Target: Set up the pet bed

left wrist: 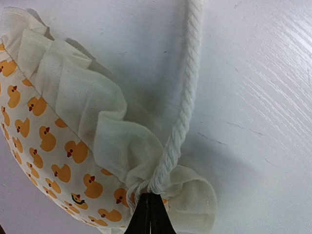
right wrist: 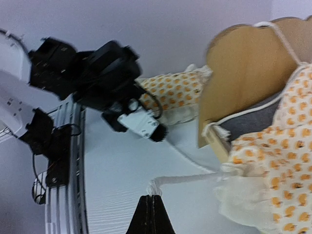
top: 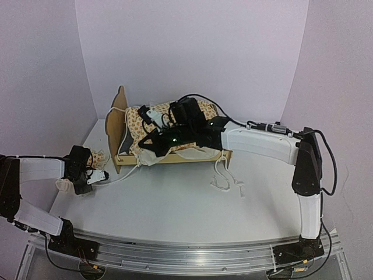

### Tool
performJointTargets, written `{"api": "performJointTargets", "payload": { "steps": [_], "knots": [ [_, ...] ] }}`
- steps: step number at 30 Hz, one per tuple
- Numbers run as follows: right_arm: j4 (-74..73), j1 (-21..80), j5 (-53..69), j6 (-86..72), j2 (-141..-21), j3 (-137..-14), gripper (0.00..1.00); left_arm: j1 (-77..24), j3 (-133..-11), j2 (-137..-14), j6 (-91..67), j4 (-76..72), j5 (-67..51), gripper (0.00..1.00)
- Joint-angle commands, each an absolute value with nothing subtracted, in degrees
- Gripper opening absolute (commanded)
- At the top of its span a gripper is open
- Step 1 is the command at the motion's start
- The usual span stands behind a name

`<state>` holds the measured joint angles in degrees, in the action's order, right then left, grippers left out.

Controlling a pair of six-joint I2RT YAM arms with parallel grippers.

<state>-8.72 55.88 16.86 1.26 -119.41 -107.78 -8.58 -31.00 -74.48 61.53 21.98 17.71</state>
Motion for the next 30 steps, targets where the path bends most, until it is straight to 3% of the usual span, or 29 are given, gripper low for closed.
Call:
{"api": "performJointTargets", "payload": {
  "steps": [1,7,17,19,20,22,24,25,26,30],
  "knots": [
    [-4.82,58.96,20.05,2.16,-116.65,-106.75,0.0,-7.26,-28.57,-75.18,63.54,21.17,18.46,0.0],
    [-4.32,56.95,21.5,0.45,-113.61,-110.1,0.0,-6.84,-22.77,-74.64,68.83,16.76,20.6,0.0],
    [1.85,60.12,26.49,-4.48,-117.88,-110.88,0.0,-6.64,-26.4,-74.26,65.19,22.17,18.03,0.0],
    [1.84,61.06,27.74,-4.11,-119.98,-112.04,0.0,-6.67,-29.4,-73.13,63.17,26.28,14.33,0.08],
    [1.88,61.42,27.8,-4.64,-121.61,-112.08,0.02,-6.67,-31.74,-72.22,61.58,29.31,11.16,0.21],
    [1.64,62.63,28.13,-6.04,-124.58,-111.84,0.36,-6.64,-36.92,-70.37,59.18,34.67,4.96,0.42],
    [0.94,62.92,28.1,-7.99,-126.07,-110.96,0.76,-6.65,-42.31,-68.59,57.03,39.7,-1.44,0.52],
    [0.74,62.86,27.15,-9.11,-125.69,-110.13,0.84,-6.67,-44.75,-67.72,56.21,42.02,-4.68,0.58],
    [0.57,62.8,25.75,-9.53,-124.62,-109.08,0.86,-6.67,-47.19,-66.95,55.8,44.5,-7.35,0.64],
    [-2.48,60.41,13.73,-11.6,-115.65,-102.57,0.88,-6.67,-59.2,-64.65,56.36,58.57,-23.15,0.69]
  ]
}}
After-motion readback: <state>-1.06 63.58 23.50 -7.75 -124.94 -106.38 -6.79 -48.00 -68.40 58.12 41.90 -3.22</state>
